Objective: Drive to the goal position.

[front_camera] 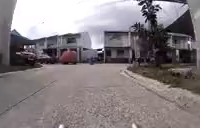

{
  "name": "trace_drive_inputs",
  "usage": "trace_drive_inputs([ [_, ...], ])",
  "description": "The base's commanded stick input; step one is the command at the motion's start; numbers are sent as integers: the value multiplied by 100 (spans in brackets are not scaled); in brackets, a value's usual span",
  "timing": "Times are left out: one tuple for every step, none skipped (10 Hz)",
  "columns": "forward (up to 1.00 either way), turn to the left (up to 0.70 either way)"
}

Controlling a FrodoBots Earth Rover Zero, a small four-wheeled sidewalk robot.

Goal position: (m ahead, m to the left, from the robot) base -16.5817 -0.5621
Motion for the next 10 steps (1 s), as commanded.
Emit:
trace_drive_inputs([
  [0, -100],
  [0, -100],
  [0, -100],
  [0, -100],
  [0, -100],
  [0, -100],
  [0, -100],
  [0, -100],
  [0, -100],
  [0, -100],
])
